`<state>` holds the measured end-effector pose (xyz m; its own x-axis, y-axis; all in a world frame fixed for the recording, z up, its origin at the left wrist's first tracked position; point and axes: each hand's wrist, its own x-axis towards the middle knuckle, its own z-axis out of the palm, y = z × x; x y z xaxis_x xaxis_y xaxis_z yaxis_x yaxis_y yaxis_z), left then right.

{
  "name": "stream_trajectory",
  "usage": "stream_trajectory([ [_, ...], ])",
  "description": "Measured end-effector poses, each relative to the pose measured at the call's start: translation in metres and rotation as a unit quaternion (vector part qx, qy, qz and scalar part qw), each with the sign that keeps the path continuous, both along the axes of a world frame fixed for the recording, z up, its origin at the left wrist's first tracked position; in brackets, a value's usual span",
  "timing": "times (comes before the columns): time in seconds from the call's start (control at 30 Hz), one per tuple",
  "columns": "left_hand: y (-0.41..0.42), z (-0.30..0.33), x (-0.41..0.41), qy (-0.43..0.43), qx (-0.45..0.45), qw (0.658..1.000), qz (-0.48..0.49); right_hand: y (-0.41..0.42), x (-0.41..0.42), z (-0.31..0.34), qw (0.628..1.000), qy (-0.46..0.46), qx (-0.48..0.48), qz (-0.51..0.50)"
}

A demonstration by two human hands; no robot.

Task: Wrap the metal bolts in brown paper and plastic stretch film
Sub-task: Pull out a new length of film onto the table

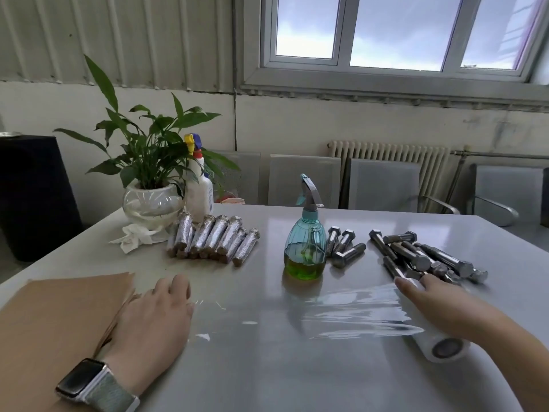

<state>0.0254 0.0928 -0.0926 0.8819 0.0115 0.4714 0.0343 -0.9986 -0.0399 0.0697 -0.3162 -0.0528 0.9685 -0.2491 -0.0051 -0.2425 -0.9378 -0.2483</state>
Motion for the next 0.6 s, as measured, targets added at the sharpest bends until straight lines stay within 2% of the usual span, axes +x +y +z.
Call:
stream_trajectory([
  [0.1,-0.0001,-0.0019,0.0029,0.008,-0.036,0.998,-0.053,-0.0012,0.001,-0.0006,1.0,-0.002,0.003,-0.003],
  [0.23,0.004,-0.0043,0.0074,0.009,-0.056,0.996,-0.069,-0.002,0.0004,-0.0008,1.0,-0.003,0.011,-0.005],
  [0.4,0.0021,-0.0027,0.004,-0.03,-0.029,0.995,-0.088,-0.0029,-0.0015,0.0017,1.0,0.0,0.008,-0.004],
  [0.6,-0.0014,0.0007,0.002,-0.013,-0.005,0.994,-0.106,-0.0036,-0.0016,0.0046,1.0,0.007,-0.007,-0.013],
])
